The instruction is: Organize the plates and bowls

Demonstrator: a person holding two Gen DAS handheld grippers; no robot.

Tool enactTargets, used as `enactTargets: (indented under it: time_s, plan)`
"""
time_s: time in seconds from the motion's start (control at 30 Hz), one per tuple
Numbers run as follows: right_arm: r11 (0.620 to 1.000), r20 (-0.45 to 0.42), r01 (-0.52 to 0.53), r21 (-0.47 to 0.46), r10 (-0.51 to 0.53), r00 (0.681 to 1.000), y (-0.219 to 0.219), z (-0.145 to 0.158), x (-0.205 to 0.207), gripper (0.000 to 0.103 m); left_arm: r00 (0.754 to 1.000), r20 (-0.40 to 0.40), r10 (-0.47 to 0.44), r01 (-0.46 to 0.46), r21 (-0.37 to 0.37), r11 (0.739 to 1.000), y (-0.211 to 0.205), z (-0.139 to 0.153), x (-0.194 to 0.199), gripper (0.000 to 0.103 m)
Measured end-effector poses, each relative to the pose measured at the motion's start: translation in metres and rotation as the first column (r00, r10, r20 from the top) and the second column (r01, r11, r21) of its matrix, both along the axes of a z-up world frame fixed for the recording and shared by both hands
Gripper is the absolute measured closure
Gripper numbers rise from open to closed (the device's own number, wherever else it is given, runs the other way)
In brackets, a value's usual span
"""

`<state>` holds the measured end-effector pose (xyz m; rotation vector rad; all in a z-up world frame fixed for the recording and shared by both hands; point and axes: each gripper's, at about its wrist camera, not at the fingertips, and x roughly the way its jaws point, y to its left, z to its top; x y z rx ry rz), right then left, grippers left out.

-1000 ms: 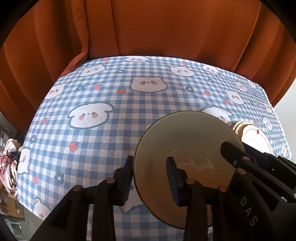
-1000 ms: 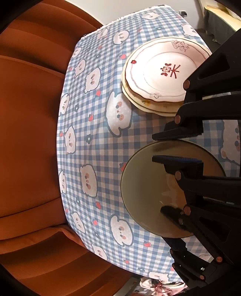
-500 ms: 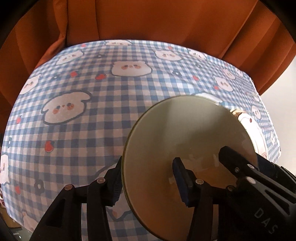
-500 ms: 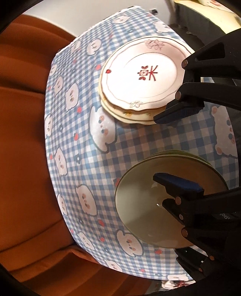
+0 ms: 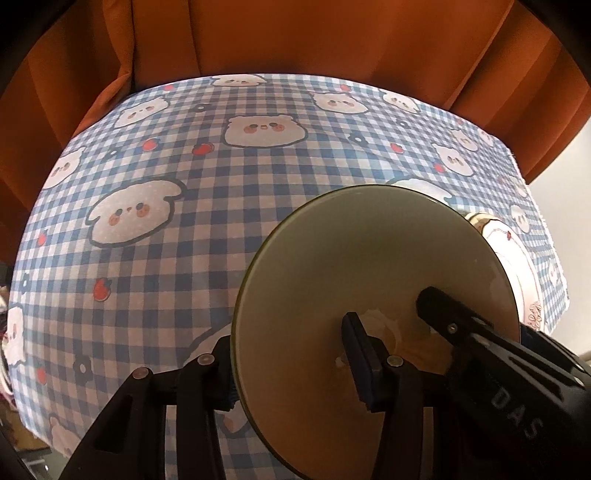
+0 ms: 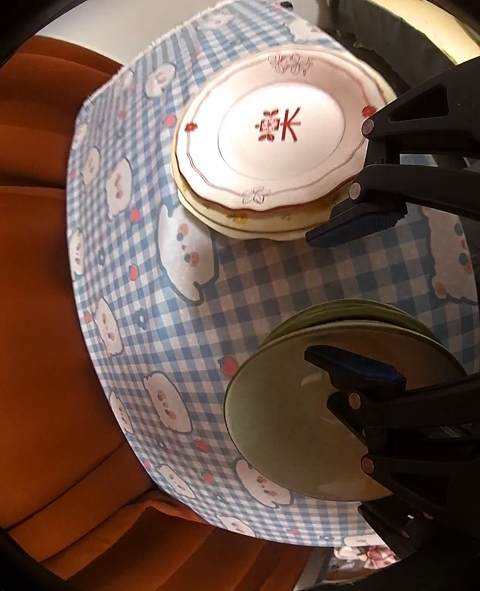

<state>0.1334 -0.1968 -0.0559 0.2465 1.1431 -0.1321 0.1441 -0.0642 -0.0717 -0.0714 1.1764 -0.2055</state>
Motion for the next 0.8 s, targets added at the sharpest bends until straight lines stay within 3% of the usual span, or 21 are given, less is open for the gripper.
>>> enactTargets:
  time_s: [0.07, 0.47, 0.7, 0.8]
  plan:
    - [0.998, -0.013, -0.018, 0.067, 0.019, 1.0, -0.007, -0.008, 0.006, 0.044, 1.0, -0.005, 0.024, -0.024, 0.021, 0.999, -0.002, 0.001, 0.0, 0.054]
    - [0.957, -0.007, -0.143, 0.253, 0.149, 0.989, -0.022, -0.023, 0.018, 0.047, 0.984, -0.021, 0.178, -0.174, 0.137, 0.975, -0.012, 0.004, -0.003, 0.053]
    - [0.92, 0.008, -0.209, 0.33, 0.219, 0.976, -0.02, -0.026, 0.023, 0.067, 0.977, -0.013, 0.214, -0.208, 0.175, 0.962, -0.017, 0.005, -0.007, 0.054]
    - [0.906, -0.003, -0.211, 0.366, 0.228, 0.974, -0.02, -0.028, 0.023, 0.071, 0.977, -0.018, 0.211, -0.205, 0.171, 0.964, -0.017, 0.005, -0.007, 0.055]
